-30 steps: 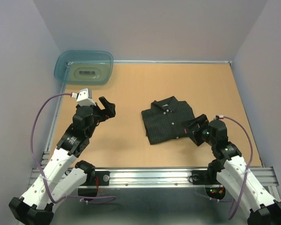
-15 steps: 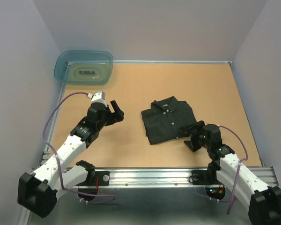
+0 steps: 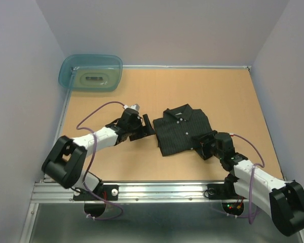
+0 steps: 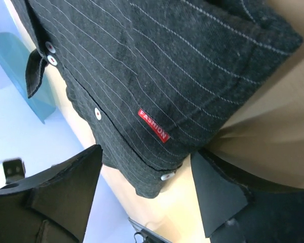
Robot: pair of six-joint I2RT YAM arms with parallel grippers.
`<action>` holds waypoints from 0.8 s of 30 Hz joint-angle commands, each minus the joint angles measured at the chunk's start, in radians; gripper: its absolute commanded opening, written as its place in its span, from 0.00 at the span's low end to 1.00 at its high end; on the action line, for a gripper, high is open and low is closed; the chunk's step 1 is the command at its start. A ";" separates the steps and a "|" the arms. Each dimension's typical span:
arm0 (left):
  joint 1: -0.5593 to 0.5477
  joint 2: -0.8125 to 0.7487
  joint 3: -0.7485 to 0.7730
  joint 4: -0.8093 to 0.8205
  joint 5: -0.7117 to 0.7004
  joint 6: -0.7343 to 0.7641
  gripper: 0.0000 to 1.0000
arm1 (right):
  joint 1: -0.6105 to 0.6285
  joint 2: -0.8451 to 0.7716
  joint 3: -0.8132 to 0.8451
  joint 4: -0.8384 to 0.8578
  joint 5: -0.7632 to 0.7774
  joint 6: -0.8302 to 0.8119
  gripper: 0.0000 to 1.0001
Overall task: Fold and stack the long sleeve shirts
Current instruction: Neatly place the folded shirt to the corner
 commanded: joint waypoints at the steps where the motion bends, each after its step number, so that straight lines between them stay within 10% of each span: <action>1: -0.050 0.156 0.114 0.100 0.051 -0.062 0.86 | 0.017 0.034 0.005 -0.001 0.076 0.019 0.72; 9: -0.088 0.389 0.268 0.115 0.025 -0.094 0.72 | 0.020 0.016 -0.016 0.041 0.104 0.046 0.55; 16: -0.086 0.538 0.462 0.057 0.000 -0.027 0.66 | 0.018 0.028 -0.039 0.102 0.181 0.111 0.02; 24: -0.030 0.558 0.678 -0.043 -0.046 0.059 0.85 | 0.017 0.163 0.033 0.228 0.322 0.198 0.00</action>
